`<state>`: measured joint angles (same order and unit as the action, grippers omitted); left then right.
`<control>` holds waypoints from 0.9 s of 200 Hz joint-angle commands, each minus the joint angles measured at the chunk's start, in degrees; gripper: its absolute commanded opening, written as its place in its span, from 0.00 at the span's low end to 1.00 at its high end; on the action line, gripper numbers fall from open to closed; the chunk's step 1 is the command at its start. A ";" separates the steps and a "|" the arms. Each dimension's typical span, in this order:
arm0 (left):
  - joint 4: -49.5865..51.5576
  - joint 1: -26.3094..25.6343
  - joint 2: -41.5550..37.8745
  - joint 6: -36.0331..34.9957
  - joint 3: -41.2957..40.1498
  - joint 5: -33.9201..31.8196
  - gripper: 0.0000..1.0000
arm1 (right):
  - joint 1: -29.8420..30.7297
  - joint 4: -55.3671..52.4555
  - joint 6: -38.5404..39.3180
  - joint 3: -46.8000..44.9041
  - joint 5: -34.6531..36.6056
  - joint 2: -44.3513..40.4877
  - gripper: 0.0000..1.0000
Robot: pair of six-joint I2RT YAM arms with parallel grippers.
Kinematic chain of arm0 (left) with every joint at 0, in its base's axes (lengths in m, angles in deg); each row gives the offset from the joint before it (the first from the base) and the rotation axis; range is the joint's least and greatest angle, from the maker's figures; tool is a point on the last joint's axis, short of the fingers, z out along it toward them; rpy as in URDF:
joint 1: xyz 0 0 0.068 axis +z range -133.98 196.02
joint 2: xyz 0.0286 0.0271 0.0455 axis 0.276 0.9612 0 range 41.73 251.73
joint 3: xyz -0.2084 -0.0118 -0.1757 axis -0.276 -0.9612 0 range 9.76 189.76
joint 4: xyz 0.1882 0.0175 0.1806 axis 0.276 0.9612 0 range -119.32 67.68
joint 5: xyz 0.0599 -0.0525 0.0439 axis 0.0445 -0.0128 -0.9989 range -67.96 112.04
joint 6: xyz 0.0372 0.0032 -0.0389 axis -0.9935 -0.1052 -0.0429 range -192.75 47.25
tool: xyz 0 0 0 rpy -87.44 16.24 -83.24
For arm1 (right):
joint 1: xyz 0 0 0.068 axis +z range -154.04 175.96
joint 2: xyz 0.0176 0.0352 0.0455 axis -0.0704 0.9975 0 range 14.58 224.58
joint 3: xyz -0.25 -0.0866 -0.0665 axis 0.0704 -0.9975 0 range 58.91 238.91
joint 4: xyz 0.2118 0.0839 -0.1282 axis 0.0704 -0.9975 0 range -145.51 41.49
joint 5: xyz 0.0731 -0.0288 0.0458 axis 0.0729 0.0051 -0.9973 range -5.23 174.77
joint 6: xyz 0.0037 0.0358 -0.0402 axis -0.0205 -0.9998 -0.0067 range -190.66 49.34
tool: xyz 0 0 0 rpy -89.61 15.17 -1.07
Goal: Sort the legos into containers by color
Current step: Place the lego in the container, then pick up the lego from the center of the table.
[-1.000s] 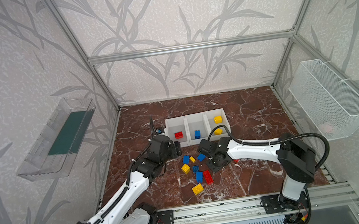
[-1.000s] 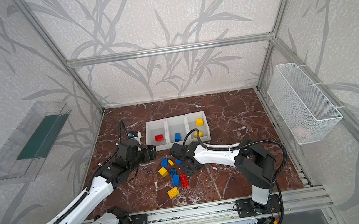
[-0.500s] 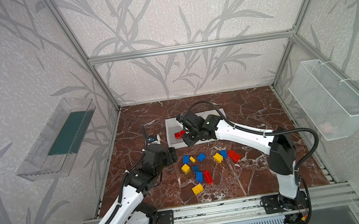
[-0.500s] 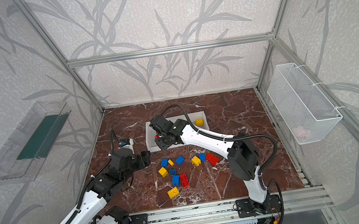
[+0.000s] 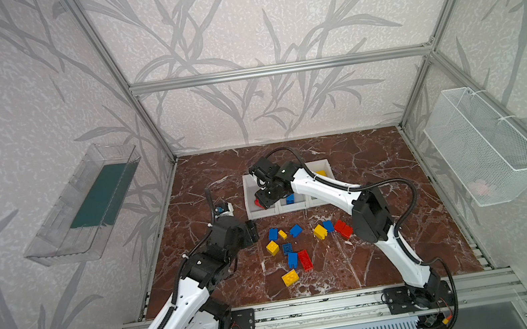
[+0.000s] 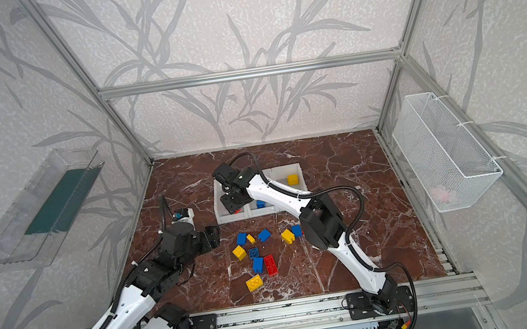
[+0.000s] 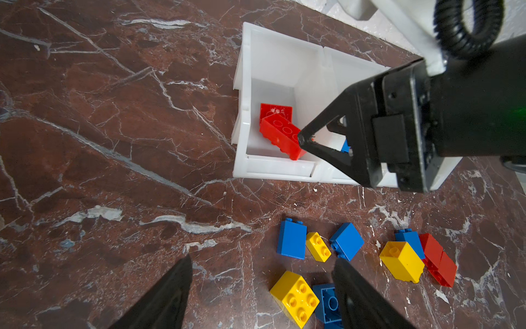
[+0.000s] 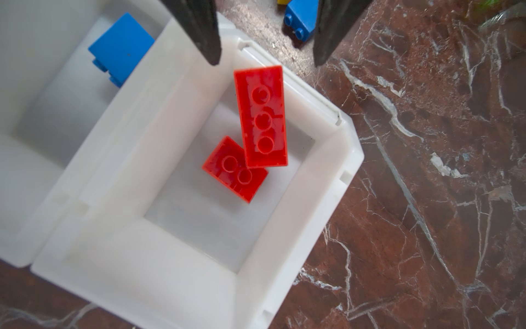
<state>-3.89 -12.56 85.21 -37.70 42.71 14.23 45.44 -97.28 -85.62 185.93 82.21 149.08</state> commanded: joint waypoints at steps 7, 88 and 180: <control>0.85 0.23 -0.07 1.30 -0.86 0.07 0.80 | -0.42 -2.71 0.01 1.92 -0.68 -1.16 0.62; -1.43 0.25 2.89 0.81 -0.91 5.50 0.81 | -1.56 5.67 -2.68 -21.57 1.07 -20.66 0.62; -6.78 -2.00 12.92 6.22 -3.57 17.97 0.80 | -3.51 11.22 -12.78 -56.79 6.15 -46.07 0.63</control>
<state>-8.24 -13.43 95.97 -34.49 40.44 27.85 42.22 -88.26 -94.08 133.36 85.75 107.49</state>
